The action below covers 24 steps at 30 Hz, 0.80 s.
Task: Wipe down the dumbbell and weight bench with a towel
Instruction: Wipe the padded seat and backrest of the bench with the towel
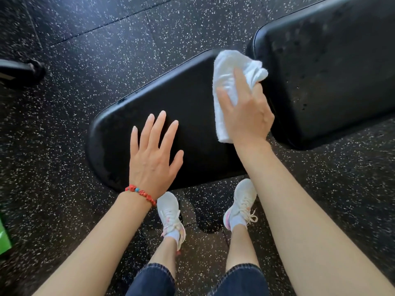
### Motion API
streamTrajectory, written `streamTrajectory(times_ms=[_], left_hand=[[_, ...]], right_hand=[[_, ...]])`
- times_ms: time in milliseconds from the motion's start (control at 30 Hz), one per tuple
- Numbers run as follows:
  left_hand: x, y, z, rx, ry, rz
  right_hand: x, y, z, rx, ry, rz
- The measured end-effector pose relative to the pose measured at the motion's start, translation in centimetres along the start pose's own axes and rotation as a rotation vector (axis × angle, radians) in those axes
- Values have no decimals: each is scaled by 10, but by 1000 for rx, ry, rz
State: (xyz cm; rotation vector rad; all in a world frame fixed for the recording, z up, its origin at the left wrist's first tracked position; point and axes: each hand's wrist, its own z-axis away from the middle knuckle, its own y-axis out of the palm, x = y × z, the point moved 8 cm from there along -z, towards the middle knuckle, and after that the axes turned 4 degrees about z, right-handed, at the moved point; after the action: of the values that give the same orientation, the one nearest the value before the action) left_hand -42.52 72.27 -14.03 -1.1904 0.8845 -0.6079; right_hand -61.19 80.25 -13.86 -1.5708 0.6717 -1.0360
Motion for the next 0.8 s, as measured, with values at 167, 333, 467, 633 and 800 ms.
streamTrajectory(times_ms=[167,333,467,633,800], left_hand=[[-33,-8,-9,-18,-34,47],[-76,-5,-31,-32,-25,91],[-94,3,-52,-41,-37,85],[-93,17,-62,-37,-70,54],[-90,21,-61,-66,-59,17]], right_hand=[[-27,-28,45,-31,-142,67],[-71,-54,31,-146,-270,175],[-85,-51,6,-219,-353,377],[-58,-36,-32,-247,-393,396],[-28,-25,-82,-257,-327,350]])
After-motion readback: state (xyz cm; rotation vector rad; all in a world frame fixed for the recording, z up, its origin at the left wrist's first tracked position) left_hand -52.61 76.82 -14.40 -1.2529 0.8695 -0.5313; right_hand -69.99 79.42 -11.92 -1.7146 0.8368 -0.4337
